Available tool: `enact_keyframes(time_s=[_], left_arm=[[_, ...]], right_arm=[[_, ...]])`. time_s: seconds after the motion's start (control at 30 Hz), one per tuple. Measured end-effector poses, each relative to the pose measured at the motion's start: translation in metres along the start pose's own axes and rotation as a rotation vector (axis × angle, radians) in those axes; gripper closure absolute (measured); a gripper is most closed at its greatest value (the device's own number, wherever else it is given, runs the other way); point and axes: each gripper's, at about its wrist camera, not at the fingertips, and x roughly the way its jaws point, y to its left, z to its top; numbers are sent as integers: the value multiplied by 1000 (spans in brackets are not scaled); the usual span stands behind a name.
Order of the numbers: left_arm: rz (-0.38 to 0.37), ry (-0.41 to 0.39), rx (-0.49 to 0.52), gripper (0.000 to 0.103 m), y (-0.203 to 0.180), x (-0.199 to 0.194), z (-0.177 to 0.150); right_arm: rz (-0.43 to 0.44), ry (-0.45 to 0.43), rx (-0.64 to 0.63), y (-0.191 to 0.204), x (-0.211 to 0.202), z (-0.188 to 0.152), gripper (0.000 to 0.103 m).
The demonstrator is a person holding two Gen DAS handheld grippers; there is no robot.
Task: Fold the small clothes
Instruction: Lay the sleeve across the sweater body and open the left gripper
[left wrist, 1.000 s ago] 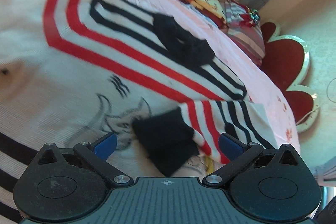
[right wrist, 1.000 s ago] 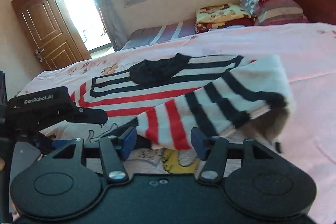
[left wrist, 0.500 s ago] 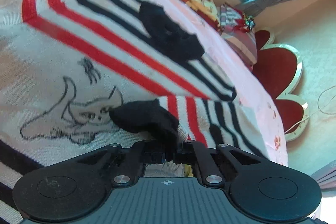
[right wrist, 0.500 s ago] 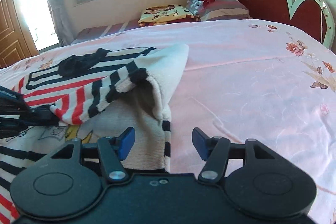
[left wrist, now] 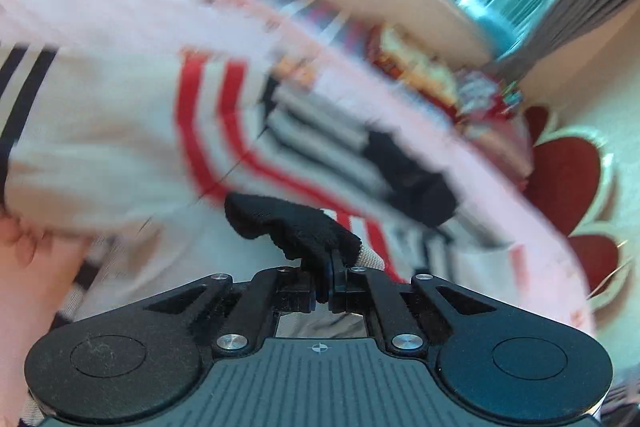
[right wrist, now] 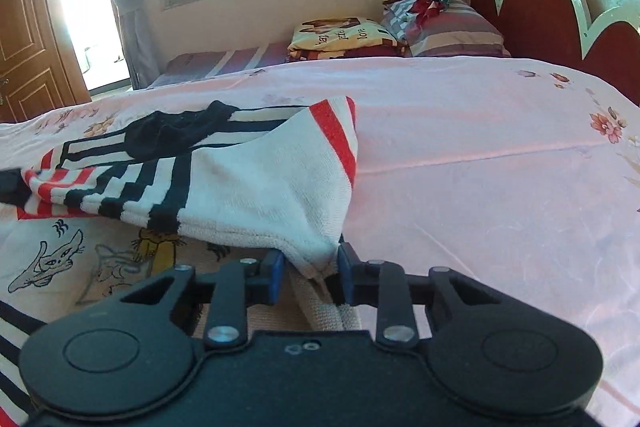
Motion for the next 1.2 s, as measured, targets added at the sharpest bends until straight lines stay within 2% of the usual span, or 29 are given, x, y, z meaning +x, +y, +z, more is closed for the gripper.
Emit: enact_keyframes(time_s=[0.03,0.2,0.33,0.37,0.43,0.57,0.63,0.77,0.83,0.87,0.9,0.93,1.03,1.13,1.2], left_arm=[[26,24,13,98,5,11,-7],[75,-31,61,97,-9,3,-9],[94,-134,129,97,-18,-31,-11],[89,-136,145,97,-20,-36,-11],[69,-117,178,97,-29,-32,-9],[40,-155,198,96,-49,-27,-9],[48,-155,208,96,-55,-18,-9],[78,-91,226,95,-55,5,-14],[98,-90,232,96,-46,11,-16],[95,-95,233,96,-43,13,-16],[92,-94,226,96,-42,12,-16],[88,-91,213,96,-40,11,-15],[112,-106,202,96,-39,2,-17],[188,-161,195,95,-34,-15,-19],[174,-164,160,95,-28,-26,-19]], right_arm=[[-8,22,3,-1,3,-3,82],[3,77,-1,-7,2,-5,81],[74,75,92,-22,-22,-1,68],[83,60,109,-26,-26,2,64],[82,44,129,-31,-24,11,61],[83,30,183,-41,4,34,59],[81,37,202,-44,21,44,58],[127,55,298,-53,58,63,58],[131,53,314,-54,75,73,58],[132,57,323,-55,84,78,59],[140,58,331,-56,90,81,69],[126,59,327,-55,95,84,82],[59,48,266,-52,101,82,87],[28,43,247,-54,100,78,85],[-20,9,197,-49,91,80,72]])
